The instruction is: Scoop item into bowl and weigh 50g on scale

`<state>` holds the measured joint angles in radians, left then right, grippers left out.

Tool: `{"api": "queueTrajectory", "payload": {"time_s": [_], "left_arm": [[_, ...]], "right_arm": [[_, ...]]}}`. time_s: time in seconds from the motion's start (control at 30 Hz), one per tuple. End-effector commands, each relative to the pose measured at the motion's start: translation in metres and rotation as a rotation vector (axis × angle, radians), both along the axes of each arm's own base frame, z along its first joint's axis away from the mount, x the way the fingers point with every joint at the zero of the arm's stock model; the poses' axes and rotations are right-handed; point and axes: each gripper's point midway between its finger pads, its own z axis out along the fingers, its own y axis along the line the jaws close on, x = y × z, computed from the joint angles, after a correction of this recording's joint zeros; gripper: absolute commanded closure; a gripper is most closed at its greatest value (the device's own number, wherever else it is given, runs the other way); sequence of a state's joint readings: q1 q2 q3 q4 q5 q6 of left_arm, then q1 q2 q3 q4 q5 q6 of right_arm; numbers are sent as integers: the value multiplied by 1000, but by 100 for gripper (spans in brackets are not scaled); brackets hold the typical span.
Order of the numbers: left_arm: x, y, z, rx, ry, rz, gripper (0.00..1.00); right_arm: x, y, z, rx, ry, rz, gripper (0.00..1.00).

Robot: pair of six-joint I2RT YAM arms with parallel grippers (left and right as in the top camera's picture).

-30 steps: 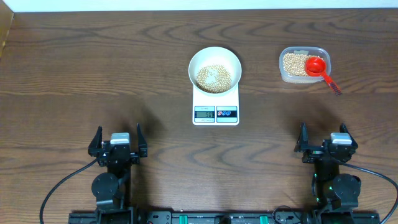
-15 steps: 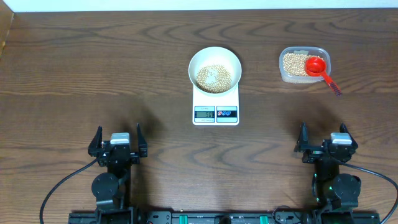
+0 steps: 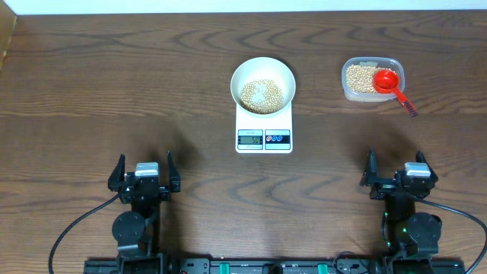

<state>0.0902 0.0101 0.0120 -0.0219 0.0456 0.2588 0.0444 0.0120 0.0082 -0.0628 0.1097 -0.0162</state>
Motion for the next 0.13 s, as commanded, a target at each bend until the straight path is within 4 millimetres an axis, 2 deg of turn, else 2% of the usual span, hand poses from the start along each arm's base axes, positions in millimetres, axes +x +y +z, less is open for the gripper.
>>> {"api": "queueTrajectory", "payload": {"time_s": [0.0,0.1], "left_arm": [[-3,8,-15,-9,52,45,0],[-3,8,-15,-9,52,45,0]], "right_arm": [[0,1,0,-16,-2,1,1],[0,1,0,-16,-2,1,1]]}}
